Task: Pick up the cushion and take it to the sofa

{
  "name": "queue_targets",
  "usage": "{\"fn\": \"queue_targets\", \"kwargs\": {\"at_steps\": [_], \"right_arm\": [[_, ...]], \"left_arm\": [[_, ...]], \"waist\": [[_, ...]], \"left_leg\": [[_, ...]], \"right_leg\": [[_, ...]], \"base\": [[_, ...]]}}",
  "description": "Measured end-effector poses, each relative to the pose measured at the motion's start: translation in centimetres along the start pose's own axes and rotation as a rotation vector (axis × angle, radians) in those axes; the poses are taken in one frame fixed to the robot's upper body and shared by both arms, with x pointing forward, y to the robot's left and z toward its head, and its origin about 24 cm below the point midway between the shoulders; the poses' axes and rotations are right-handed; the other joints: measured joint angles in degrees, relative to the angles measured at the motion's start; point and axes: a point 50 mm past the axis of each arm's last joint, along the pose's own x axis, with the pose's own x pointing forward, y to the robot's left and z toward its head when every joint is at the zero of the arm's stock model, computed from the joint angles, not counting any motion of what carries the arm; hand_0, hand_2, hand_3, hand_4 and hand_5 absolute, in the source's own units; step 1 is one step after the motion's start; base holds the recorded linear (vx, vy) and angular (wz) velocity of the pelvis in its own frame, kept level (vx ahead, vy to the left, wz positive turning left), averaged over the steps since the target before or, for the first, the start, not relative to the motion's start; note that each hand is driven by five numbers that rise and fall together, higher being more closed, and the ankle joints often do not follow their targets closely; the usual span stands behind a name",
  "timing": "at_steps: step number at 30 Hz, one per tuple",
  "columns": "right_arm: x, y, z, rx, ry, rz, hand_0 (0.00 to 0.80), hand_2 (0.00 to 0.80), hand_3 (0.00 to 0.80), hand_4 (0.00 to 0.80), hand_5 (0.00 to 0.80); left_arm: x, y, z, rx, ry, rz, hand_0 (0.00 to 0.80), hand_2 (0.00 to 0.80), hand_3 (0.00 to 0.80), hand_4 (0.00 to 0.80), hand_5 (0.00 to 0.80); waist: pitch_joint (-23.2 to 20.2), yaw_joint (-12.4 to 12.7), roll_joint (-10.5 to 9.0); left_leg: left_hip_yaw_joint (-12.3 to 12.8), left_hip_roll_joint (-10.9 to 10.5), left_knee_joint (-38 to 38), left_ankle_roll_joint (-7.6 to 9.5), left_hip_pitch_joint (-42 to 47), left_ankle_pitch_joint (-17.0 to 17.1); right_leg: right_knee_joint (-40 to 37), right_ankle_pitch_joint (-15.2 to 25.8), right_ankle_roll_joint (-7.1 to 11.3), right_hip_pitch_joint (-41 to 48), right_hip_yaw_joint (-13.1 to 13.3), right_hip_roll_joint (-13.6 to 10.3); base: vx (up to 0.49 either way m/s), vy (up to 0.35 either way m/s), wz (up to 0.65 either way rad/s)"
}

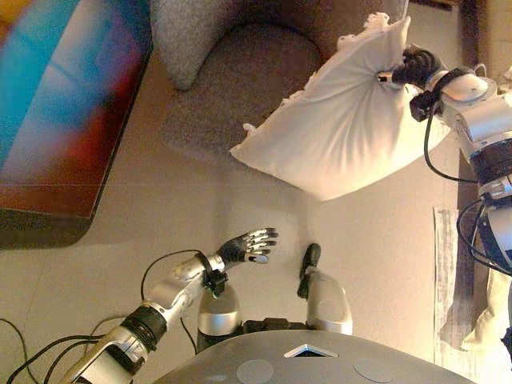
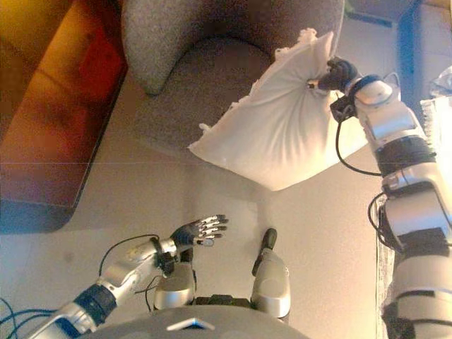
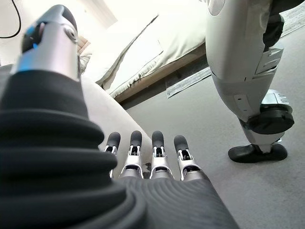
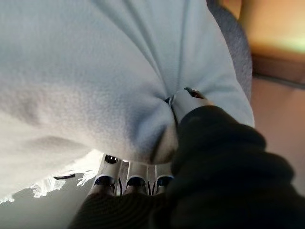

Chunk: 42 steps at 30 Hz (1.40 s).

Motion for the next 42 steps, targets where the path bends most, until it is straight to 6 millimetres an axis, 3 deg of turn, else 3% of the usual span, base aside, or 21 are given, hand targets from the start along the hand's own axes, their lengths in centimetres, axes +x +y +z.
{"fn": "queue_targets", "kwargs": {"at_steps": [6, 11, 18, 23, 24, 25, 30, 42], "right_arm": [[0.3, 1.1, 1.1, -0.008, -0.044, 0.011, 0.800, 0.800, 0.800, 0.800, 0.800], [0.4, 0.7, 0.9, 0.040, -0.037, -0.041, 0.800, 0.800, 0.800, 0.800, 0.800], [0.2, -3.0, 1.1, 0.071, 0.018, -0.178, 0.800, 0.800, 0.800, 0.800, 0.800], [0.0, -5.5, 2.5, 0.056, 0.036, -0.294, 0.800, 0.800, 0.800, 0.800, 0.800], [-0.1, -5.8, 2.7, 0.057, 0.035, -0.314, 0.474, 0.474, 0.474, 0.474, 0.474], [-0.1, -6.0, 2.9, 0.059, 0.033, -0.340, 0.000, 0.000, 0.000, 0.000, 0.000], [-0.7, -7.7, 4.4, 0.069, 0.004, -0.481, 0.000, 0.000, 0.000, 0.000, 0.000], [-1.3, -8.8, 6.4, 0.076, -0.069, -0.537, 0.000, 0.000, 0.000, 0.000, 0.000]], "left_arm": [[0.4, 0.1, 0.6, -0.007, -0.021, 0.011, 0.000, 0.000, 0.000, 0.000, 0.000], [0.8, 0.1, 1.1, -0.014, -0.041, 0.021, 0.000, 0.000, 0.000, 0.000, 0.000], [1.1, -0.1, 1.4, -0.025, -0.051, 0.020, 0.000, 0.000, 0.000, 0.000, 0.000], [1.3, -0.2, 1.8, -0.024, -0.068, 0.023, 0.000, 0.000, 0.000, 0.000, 0.000], [1.3, -0.2, 1.9, -0.022, -0.071, 0.028, 0.000, 0.000, 0.000, 0.000, 0.000], [1.3, -0.3, 2.0, -0.020, -0.076, 0.026, 0.000, 0.000, 0.000, 0.000, 0.000], [1.9, -0.8, 3.2, 0.005, -0.114, 0.007, 0.000, 0.000, 0.000, 0.000, 0.000], [1.9, -1.2, 3.5, 0.019, -0.131, -0.001, 0.000, 0.000, 0.000, 0.000, 0.000]], "waist": [[0.1, 0.1, 0.17], [0.4, 0.2, 0.68], [2.0, 1.6, 3.62], [3.0, 1.8, 5.58], [3.1, 1.9, 5.76], [3.1, 2.0, 5.84], [3.7, 2.8, 6.90], [3.8, 3.0, 6.89]], "left_leg": [[0.1, 0.0, 0.0, 0.07, -0.1, 0.1], [0.0, 0.1, 0.0, 0.77, -1.1, 0.5], [-0.3, 0.2, 0.0, 2.57, -3.4, 1.8], [-0.3, 0.1, 0.0, 3.71, -5.5, 2.7], [-0.4, 0.1, 0.1, 3.75, -5.7, 2.8], [-0.5, 0.1, 0.1, 3.74, -6.1, 2.8], [-1.0, -0.2, 0.0, 3.52, -7.1, 2.9], [-1.0, -0.2, 0.0, 3.52, -7.1, 2.9]], "right_leg": [[0.0, 0.0, 0.02, -0.1, 0.0, 0.0], [-0.1, -0.1, -0.02, -0.5, -0.7, 0.0], [0.1, -0.1, -0.49, -1.9, -1.9, -0.1], [0.2, 0.1, -0.92, -3.7, -2.2, -0.1], [0.2, 0.1, -0.92, -3.9, -2.2, -0.1], [0.2, 0.1, -0.93, -4.3, -2.2, -0.1], [0.7, 0.2, -0.95, -5.5, -2.2, -0.5], [0.7, 0.2, -0.95, -5.4, -2.2, -0.4]], "base": [[0.029, -0.041, 0.00], [0.028, -0.042, 0.07], [-0.034, -0.005, 0.10], [-0.015, 0.037, 0.05], [-0.028, 0.043, 0.02], [-0.037, 0.048, 0.02], [-0.013, 0.037, 0.02], [0.000, 0.000, 0.00]]}}
